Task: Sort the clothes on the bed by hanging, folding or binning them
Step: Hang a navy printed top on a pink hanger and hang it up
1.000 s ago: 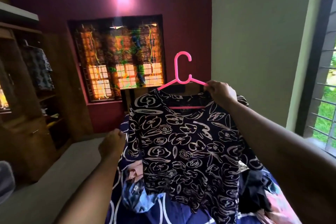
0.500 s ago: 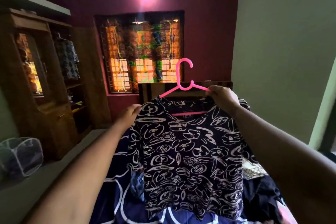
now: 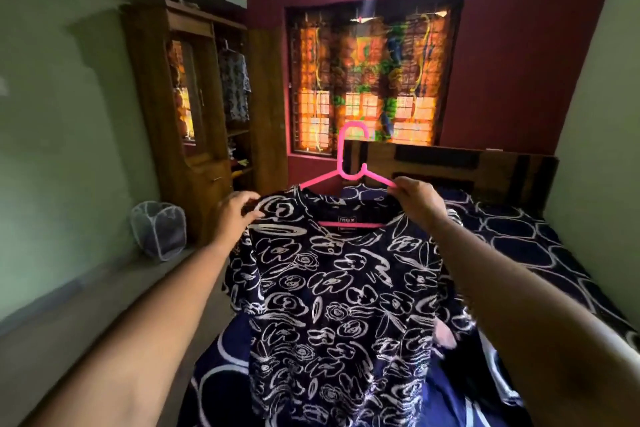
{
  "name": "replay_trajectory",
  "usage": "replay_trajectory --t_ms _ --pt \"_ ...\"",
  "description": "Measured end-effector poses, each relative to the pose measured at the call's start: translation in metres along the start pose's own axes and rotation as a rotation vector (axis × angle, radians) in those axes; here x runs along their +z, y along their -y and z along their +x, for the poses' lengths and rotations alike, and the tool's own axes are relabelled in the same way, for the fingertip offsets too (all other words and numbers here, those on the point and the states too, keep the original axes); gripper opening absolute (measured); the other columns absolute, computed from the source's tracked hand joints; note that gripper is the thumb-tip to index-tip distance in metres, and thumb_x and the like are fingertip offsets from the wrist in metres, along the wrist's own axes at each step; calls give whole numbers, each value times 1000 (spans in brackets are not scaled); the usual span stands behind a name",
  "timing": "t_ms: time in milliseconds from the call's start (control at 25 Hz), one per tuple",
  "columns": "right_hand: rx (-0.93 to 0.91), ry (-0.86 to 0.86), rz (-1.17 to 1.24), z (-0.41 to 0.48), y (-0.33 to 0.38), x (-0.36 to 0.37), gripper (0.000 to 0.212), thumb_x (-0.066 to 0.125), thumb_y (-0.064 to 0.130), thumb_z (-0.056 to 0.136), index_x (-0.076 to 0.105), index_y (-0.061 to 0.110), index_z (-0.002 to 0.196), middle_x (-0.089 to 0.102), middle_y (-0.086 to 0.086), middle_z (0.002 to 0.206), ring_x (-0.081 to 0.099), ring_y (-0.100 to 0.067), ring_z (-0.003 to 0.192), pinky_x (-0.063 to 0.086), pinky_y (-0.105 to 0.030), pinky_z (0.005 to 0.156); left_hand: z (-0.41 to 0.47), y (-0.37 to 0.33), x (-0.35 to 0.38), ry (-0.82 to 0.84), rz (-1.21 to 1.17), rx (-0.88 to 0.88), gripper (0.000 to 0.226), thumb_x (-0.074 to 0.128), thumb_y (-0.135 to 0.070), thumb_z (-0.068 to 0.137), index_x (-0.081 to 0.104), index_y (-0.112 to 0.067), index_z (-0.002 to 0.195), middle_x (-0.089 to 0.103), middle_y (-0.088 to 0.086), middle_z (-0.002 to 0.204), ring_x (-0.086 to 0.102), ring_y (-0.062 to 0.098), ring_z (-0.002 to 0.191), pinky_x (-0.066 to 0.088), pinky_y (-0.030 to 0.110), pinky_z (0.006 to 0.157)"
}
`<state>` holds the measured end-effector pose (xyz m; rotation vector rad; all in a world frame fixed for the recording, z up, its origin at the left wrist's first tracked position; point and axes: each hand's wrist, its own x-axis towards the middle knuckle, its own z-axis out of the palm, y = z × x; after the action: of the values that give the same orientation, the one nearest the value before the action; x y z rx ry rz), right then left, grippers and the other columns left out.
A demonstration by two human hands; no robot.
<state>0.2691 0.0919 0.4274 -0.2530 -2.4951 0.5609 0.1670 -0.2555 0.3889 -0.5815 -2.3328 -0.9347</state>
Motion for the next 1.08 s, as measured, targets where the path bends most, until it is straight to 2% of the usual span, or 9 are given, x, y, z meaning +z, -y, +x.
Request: replay_trajectory --t_ms 80,160,280,360,480,720,840,960,1080 --pt "-32 18 48 6 22 20 23 55 39 93 66 22 104 68 -11 98 63 -33 93 45 -34 70 -9 20 -26 66 127 -35 50 75 -8 78 60 -4 125 63 17 122 58 33 113 40 32 90" --pt "-52 38 64 13 44 36 23 55 38 93 66 19 104 68 -12 97 63 -33 92 45 -35 71 -16 47 -47 107 296 -132 50 67 -10 87 53 -10 134 59 15 129 56 32 115 39 30 88" --pt "-90 43 72 25 87 65 25 55 39 93 66 21 107 68 -10 99 63 -32 92 40 -31 64 -28 104 -87 169 381 -248 44 64 -13 90 54 -18 132 64 6 122 60 20 93 41 21 66" --pt "-118 53 66 31 119 87 25 54 40 94 65 25 111 69 -8 101 63 -30 92 37 -29 64 -36 146 -114 199 406 -281 41 67 -22 88 56 -23 127 67 0 118 63 17 88 49 27 70" --pt "-136 84 11 40 164 122 26 50 42 96 63 28 112 69 -6 102 64 -29 91 37 -29 62 -45 192 -148 281 352 -323 47 72 -23 84 56 -18 128 64 6 120 63 23 95 49 30 82" --pt "-227 147 -3 48 276 207 27 47 40 97 64 25 112 68 -8 106 63 -31 99 37 -31 66 -60 284 -214 374 259 -410 51 76 -25 80 57 -18 127 62 3 117 57 14 99 42 24 84" --pt "-277 194 55 52 326 247 28 49 39 96 64 24 115 67 -9 109 61 -32 102 39 -33 71 -68 320 -246 465 208 -473 41 77 -26 79 61 -22 117 63 -3 109 58 12 99 40 15 76" --pt "-316 246 113 53 375 291 27 49 39 96 65 22 111 67 -10 107 62 -33 99 42 -34 72 -83 357 -274 576 192 -560 41 76 -29 80 58 -26 116 63 -3 104 59 14 98 40 16 74" --pt "-334 297 154 58 415 337 29 48 41 96 64 22 112 67 -11 103 63 -33 93 48 -35 72 -92 393 -299 569 195 -662 44 77 -25 79 59 -19 119 60 -6 98 56 14 95 43 22 79"
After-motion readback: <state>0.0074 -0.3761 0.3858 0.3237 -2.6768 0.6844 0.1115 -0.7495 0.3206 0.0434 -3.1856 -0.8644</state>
